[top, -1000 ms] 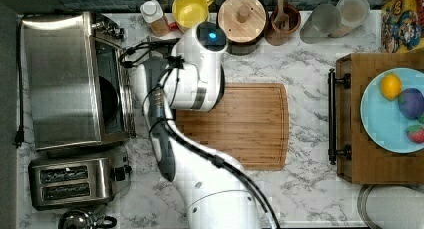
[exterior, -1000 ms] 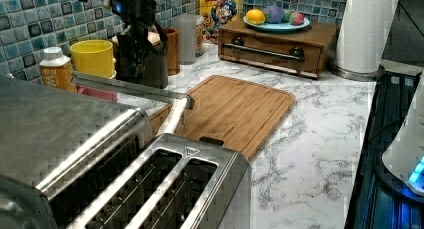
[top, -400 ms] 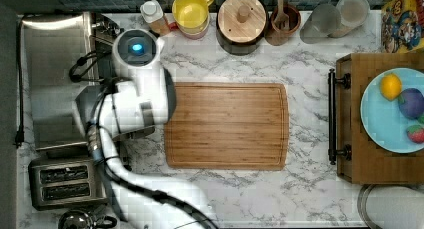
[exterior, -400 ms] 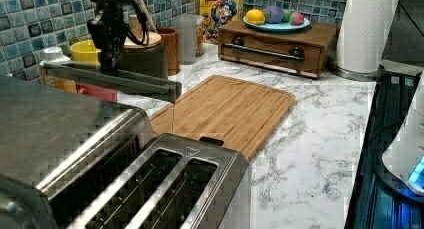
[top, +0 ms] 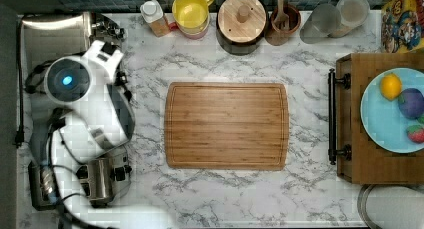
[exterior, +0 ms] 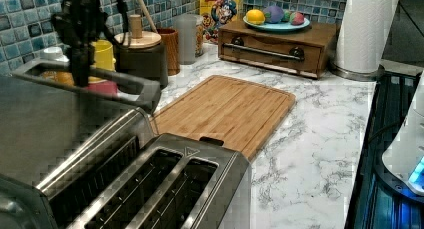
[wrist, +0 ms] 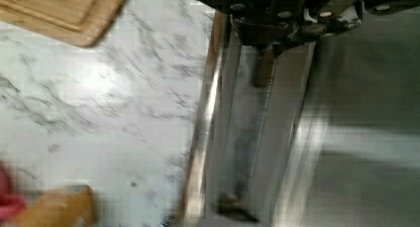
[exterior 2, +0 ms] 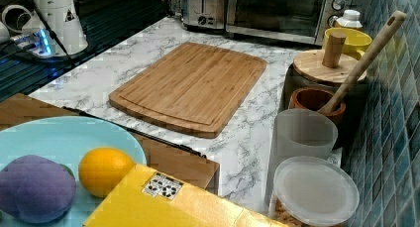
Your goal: Close the oven.
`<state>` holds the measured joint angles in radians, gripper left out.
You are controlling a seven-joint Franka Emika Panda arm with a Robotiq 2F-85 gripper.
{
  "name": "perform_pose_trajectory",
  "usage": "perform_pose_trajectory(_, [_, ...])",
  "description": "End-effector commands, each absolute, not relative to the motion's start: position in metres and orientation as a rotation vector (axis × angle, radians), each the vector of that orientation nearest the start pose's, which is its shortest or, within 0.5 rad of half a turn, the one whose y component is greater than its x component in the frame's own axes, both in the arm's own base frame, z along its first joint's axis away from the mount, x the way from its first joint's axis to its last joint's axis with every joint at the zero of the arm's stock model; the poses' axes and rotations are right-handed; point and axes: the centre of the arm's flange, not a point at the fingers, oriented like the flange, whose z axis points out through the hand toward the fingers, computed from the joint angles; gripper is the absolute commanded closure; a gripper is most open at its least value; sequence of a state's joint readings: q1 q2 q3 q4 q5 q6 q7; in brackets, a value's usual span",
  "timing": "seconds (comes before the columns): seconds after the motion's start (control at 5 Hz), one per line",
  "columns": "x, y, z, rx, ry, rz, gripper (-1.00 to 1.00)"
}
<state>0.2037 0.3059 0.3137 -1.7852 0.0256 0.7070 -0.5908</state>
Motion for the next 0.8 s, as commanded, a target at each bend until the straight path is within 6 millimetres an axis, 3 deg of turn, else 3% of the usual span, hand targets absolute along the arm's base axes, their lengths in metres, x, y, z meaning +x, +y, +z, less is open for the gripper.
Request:
perform_pose_trajectory(0.2, [0.5404, 0.3464, 0.5026, -3.066, -0.238, -0.334, 1.0])
perform_pose_trajectory(0.8, [0.5404, 0.3463, 0.5026, -3.066, -0.237, -0.334, 1.0])
